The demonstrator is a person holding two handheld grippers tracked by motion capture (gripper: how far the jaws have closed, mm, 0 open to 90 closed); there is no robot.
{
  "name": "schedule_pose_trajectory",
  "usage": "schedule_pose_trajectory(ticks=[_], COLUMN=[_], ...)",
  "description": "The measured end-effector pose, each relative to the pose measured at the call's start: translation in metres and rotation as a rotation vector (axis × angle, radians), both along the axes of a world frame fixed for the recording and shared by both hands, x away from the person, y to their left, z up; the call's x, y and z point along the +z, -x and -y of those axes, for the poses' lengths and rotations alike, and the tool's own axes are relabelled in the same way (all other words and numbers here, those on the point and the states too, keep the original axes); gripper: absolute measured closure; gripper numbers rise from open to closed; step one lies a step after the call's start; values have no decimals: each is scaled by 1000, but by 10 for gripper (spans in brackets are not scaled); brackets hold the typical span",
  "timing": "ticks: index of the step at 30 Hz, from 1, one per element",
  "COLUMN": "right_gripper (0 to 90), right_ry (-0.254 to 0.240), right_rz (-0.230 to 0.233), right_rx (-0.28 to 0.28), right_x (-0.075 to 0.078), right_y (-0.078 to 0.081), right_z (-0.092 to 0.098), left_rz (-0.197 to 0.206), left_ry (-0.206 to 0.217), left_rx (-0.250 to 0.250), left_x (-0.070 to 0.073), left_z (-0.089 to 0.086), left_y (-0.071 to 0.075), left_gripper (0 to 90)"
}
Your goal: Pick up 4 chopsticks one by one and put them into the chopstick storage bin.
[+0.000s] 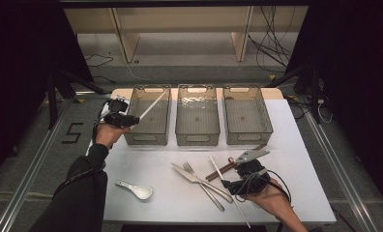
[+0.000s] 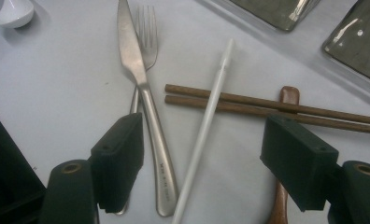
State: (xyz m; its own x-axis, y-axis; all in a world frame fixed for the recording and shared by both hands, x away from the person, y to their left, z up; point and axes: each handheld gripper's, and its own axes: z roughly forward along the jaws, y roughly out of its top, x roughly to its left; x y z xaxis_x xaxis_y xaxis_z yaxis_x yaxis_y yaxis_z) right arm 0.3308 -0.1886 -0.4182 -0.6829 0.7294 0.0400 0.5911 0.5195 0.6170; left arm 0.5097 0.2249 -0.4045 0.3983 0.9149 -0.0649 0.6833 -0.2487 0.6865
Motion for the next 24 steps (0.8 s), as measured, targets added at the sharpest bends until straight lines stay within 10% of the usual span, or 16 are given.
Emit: schedule_pose_trajectory(ticks=[9,24], right_gripper=[308,365], right_ry=[19,143], right_rz=[9,-47], right_rx=[2,12], right_x=[1,-14], right_y=[0,-5], right_z=[-1,-9], left_rz=[62,113], left_ry=[132,207], left_rx=[-99,-238], left_x=[22,5], left_z=[5,26], left_y=[41,114], left_gripper=[302,187])
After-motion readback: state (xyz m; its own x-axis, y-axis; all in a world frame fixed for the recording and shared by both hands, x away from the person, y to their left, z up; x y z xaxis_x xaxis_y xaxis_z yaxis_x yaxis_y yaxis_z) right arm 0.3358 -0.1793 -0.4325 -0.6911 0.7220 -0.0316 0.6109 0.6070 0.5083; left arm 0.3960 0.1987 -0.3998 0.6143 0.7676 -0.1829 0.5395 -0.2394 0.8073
